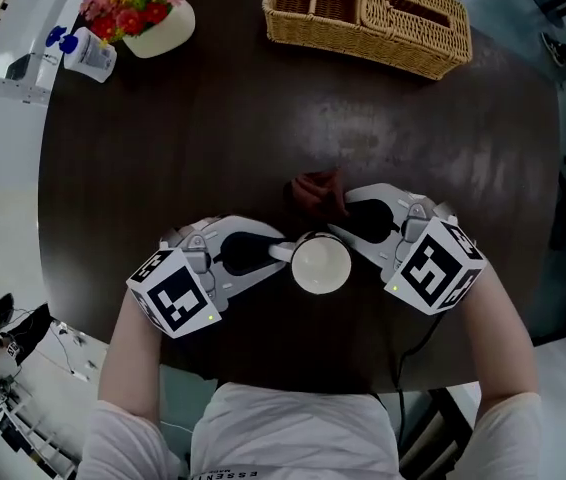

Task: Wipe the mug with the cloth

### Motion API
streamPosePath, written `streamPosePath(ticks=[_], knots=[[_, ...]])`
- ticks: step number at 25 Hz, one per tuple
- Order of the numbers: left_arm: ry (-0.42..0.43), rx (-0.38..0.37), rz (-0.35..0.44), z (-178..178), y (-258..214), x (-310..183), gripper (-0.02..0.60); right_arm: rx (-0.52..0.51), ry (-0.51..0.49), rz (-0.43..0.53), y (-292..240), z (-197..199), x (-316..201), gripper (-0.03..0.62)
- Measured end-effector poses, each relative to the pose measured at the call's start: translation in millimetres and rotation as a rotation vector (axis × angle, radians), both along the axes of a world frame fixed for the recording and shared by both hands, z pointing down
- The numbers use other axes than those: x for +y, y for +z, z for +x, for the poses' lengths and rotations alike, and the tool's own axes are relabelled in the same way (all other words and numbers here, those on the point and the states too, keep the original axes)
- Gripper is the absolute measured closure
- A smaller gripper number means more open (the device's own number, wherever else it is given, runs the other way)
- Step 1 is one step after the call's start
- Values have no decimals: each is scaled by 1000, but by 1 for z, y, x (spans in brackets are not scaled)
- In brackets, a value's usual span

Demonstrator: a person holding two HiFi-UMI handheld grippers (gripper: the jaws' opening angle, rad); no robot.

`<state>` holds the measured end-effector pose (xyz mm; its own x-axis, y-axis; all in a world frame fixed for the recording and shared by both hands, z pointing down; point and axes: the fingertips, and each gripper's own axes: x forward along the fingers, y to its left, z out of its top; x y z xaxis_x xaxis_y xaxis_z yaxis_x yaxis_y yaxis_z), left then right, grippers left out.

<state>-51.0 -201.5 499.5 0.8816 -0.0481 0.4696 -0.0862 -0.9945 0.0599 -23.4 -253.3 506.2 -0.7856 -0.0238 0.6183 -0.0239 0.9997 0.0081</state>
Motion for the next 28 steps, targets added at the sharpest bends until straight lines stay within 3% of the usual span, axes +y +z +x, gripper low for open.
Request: streamPosePath(ticks=[9, 12, 15, 21, 28], knots=[[-26, 36, -53, -4, 2, -12, 503, 140, -345, 156, 6, -3, 16, 514], [-31, 18, -39, -4, 2, -12, 503, 168, -400, 166, 5, 3, 25, 514], [-43, -2, -21, -6, 4, -12, 502, 152, -363, 151, 4, 7, 30, 514], [-109, -20, -28, -8, 4, -11, 502, 127, -198, 96, 6, 21, 38, 513], [-272, -32, -25, -11, 4, -5, 503, 82, 62, 63, 3, 36, 55, 513]])
